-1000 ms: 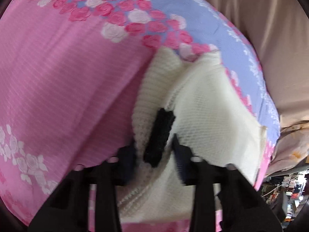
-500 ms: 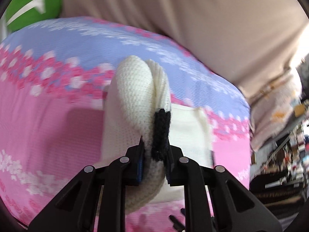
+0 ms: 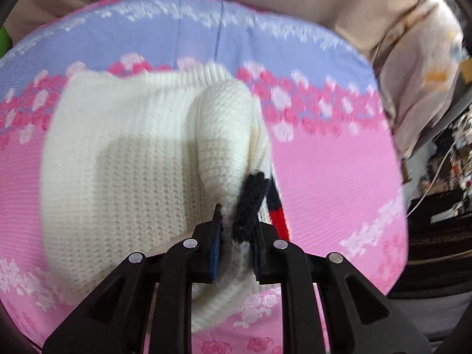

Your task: Fold small clothes

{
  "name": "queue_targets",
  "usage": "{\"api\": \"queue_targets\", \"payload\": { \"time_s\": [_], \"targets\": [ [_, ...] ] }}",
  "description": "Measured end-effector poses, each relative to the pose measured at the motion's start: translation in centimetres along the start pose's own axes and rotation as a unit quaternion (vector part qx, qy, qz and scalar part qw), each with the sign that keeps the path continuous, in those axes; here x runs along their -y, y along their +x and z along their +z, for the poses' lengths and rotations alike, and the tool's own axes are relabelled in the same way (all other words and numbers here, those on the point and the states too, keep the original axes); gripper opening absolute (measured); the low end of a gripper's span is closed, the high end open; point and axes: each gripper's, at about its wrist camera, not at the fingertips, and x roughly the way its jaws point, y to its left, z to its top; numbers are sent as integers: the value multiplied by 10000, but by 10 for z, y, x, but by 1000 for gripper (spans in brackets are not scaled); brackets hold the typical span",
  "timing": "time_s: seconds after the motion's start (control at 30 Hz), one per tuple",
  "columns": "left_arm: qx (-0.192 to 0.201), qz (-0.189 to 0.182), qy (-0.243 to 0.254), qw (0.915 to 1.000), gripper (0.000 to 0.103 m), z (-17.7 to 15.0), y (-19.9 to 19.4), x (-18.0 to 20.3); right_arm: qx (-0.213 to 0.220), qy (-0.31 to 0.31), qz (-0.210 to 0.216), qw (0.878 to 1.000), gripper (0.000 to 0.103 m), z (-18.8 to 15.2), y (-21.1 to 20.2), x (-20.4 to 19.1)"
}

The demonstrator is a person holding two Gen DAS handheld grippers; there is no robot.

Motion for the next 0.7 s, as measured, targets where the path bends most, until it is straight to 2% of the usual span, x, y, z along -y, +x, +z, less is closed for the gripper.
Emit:
{"api": "queue_targets", "payload": {
  "time_s": [0.1,0.17,0.2,0.23,0.3,0.33,0.4,0.47,0.53,0.6,0.7],
  "targets": [
    [191,120,42,9997,30,-7,-8,10,43,50,-31,10000,29,4,-6,14],
    [346,-172,-70,9992,33,-9,-37,7,147,48,44,9999,30,14,-12,20],
    [502,-230,-151,9984,42,-11,-57,-1,206,42,102,9997,31,20,-14,21],
    [624,-198,-197,9977,49,-13,-70,-6,280,11,189,9994,34,29,-17,21],
    [886,11,-327,9955,54,-21,-97,-25,385,-99,357,9986,38,43,-19,15],
    [963,238,-415,9942,54,-26,-108,-41,414,-188,465,9979,41,53,-17,11],
    [871,631,-645,9921,54,-41,-115,-76,418,-320,636,9966,46,66,-10,0],
    [688,808,-942,9899,54,-57,-110,-102,307,-403,825,9953,51,80,5,-11],
    [453,838,-1359,9861,54,-78,-101,-127,51,-387,1050,9937,52,90,21,-22],
    [347,856,-1569,9833,54,-92,-94,-137,-148,-375,1287,9909,52,97,34,-34],
    [240,965,-1694,9805,54,-104,-84,-144,-299,-517,1423,9880,55,101,45,-51]
  ]
}}
